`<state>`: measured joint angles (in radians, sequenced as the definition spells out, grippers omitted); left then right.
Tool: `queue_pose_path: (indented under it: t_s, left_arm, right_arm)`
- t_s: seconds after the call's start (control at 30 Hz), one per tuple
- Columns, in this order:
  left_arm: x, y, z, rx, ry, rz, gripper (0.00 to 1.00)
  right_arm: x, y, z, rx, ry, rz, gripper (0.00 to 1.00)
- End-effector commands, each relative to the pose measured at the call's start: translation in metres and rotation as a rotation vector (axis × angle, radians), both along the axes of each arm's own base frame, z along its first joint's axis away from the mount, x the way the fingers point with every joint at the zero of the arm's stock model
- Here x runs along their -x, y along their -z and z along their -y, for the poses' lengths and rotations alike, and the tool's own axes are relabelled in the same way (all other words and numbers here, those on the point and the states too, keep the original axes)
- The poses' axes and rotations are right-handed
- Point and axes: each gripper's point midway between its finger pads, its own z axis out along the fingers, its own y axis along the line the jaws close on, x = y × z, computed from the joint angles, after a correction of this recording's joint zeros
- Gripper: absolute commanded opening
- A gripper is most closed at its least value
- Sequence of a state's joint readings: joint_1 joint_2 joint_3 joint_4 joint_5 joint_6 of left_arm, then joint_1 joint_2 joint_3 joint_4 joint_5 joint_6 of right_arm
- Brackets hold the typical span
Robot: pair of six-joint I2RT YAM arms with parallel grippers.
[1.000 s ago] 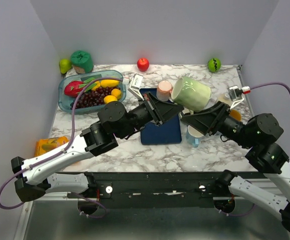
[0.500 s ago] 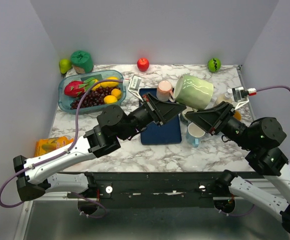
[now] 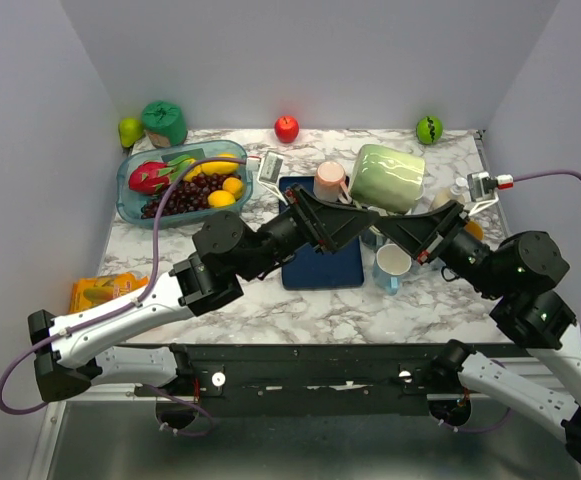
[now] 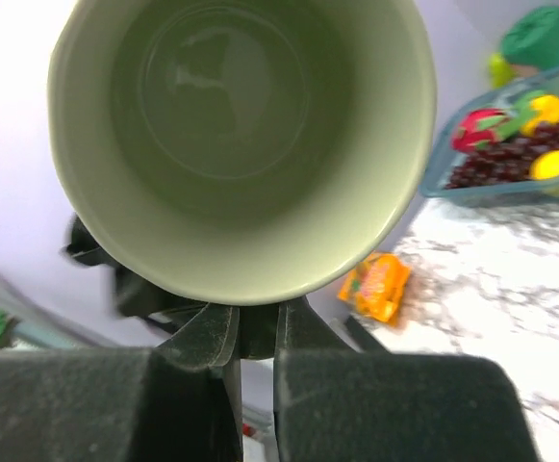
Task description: Turn the mug right side up
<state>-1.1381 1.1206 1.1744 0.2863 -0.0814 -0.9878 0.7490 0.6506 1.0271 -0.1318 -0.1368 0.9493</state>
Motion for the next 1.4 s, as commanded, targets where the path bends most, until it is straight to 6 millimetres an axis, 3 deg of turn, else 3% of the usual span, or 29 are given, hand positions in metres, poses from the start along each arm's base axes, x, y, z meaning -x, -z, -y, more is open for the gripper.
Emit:
queue_pose_path:
  t_s: [0.0, 0.07, 0.27, 0.3, 0.37, 0.4, 0.47, 0.5, 0.57, 0.6, 0.73, 0.8, 0.97, 1.1, 1.23, 1.37]
  left_arm:
    - [0.007, -0.02, -0.01, -0.001, -0.013, 0.085, 0.91]
    - [0.004, -0.014, -0.013, -0.045, -0.046, 0.104, 0.99]
    - [-0.02, 0.008, -0.032, -0.215, -0.2, 0.12, 0.99]
    - [-0.024, 0.008, -0.036, -0.234, -0.222, 0.123, 0.99]
    - [-0.035, 0.027, -0.039, -0.333, -0.268, 0.1, 0.99]
    - [-0.04, 0.026, -0.043, -0.358, -0.291, 0.107, 0.99]
    - [-0.055, 0.048, -0.045, -0.46, -0.318, 0.078, 0.99]
    - [-0.06, 0.046, -0.046, -0.476, -0.327, 0.079, 0.99]
    - [-0.076, 0.067, -0.044, -0.557, -0.326, 0.046, 0.99]
    - [-0.081, 0.066, -0.044, -0.566, -0.322, 0.043, 0.99]
    - [-0.109, 0.088, -0.045, -0.641, -0.308, -0.001, 0.99]
    - [-0.122, 0.096, -0.047, -0.665, -0.297, -0.005, 0.99]
    - [-0.142, 0.121, -0.055, -0.764, -0.303, -0.023, 0.99]
    - [-0.156, 0.14, -0.069, -0.845, -0.322, -0.061, 0.99]
    - [-0.167, 0.161, -0.08, -0.903, -0.317, -0.1, 0.99]
    - [-0.175, 0.18, -0.083, -0.925, -0.298, -0.137, 0.99]
  right_arm:
    - [-0.025, -0.002, 0.023, 0.055, 0.196, 0.005, 0.01]
    - [-0.029, -0.006, 0.034, 0.078, 0.258, 0.023, 0.01]
    - [-0.051, 0.008, 0.091, 0.262, 0.569, -0.041, 0.01]
    - [-0.057, 0.023, 0.109, 0.339, 0.664, -0.089, 0.01]
    - [-0.058, 0.035, 0.134, 0.433, 0.771, -0.129, 0.01]
    - [-0.057, 0.045, 0.158, 0.512, 0.871, -0.167, 0.01]
    - [-0.055, 0.057, 0.179, 0.595, 0.961, -0.207, 0.01]
    - [-0.049, 0.068, 0.198, 0.679, 1.03, -0.24, 0.01]
    - [-0.047, 0.08, 0.21, 0.733, 1.09, -0.294, 0.01]
    - [-0.041, 0.092, 0.221, 0.808, 1.123, -0.324, 0.01]
    - [-0.041, 0.121, 0.229, 0.887, 1.171, -0.434, 0.01]
    - [-0.044, 0.136, 0.224, 0.908, 1.138, -0.487, 0.01]
    - [-0.044, 0.176, 0.226, 0.925, 1.117, -0.626, 0.01]
    - [-0.036, 0.231, 0.218, 0.979, 1.038, -0.795, 0.01]
    - [-0.026, 0.261, 0.214, 0.978, 1.012, -0.906, 0.01]
    - [-0.017, 0.275, 0.212, 1.0, 0.981, -0.951, 0.01]
